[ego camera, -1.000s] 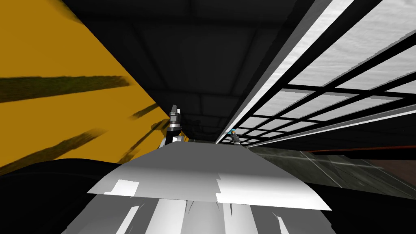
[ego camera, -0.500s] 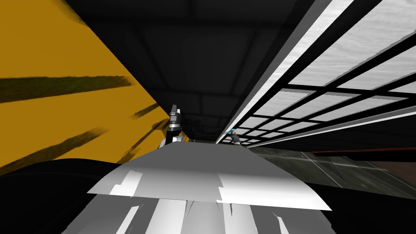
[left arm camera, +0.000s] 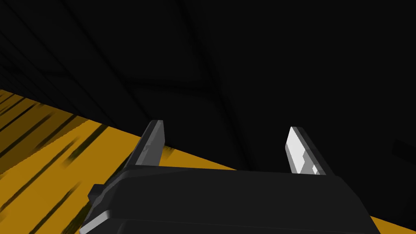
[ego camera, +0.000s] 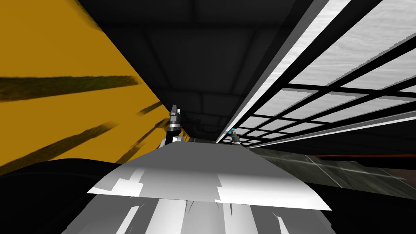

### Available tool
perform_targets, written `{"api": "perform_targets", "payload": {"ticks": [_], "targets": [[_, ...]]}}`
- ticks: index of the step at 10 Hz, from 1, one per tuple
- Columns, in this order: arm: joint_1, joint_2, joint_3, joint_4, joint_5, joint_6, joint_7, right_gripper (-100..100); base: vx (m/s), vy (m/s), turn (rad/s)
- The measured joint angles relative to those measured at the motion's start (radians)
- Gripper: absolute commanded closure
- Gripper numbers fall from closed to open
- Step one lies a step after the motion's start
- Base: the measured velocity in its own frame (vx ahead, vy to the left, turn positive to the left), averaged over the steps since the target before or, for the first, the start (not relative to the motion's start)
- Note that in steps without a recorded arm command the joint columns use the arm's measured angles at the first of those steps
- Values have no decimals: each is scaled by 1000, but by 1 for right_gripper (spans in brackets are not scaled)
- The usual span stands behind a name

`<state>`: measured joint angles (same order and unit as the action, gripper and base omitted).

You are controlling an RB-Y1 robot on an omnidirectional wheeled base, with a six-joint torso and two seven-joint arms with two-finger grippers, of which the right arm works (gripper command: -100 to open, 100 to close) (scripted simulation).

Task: Pull the door open

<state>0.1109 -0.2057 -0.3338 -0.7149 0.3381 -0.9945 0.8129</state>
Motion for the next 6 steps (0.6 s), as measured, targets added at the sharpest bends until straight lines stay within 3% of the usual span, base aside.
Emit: {"api": "perform_targets", "payload": {"ticks": [6], "targets": [[-3,-7,30,2,-71,6,-156,100,-52,-21,64]]}}
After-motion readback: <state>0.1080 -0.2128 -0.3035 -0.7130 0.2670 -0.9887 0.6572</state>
